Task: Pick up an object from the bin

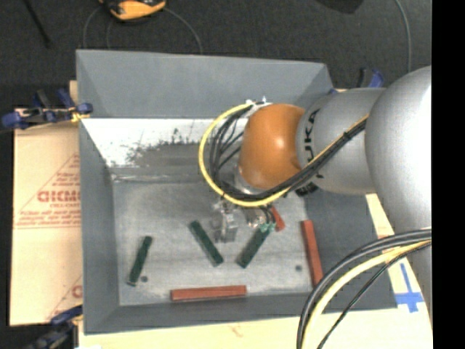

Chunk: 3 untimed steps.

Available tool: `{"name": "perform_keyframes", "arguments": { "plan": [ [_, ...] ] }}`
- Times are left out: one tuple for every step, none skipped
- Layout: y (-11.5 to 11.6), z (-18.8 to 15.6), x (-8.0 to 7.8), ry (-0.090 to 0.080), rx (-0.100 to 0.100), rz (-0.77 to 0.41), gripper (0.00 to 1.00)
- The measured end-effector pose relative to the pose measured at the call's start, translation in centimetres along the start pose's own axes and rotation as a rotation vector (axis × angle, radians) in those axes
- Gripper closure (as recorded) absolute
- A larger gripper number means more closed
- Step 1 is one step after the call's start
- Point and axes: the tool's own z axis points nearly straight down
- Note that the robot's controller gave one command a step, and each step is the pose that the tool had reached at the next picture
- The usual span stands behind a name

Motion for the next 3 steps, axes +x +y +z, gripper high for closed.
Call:
{"name": "perform_keyframes", "arguments": {
  "plan": [
    [0.1, 0.0, 0.0, 0.0, -0.001, 0.002, 0.0],
    [0.1, 0.0, 0.0, 0.0, -0.001, 0.002, 0.0],
    [1.9, -0.1, 3.4, 0.0, 0.0, -0.033, 0.0]
  ]
}}
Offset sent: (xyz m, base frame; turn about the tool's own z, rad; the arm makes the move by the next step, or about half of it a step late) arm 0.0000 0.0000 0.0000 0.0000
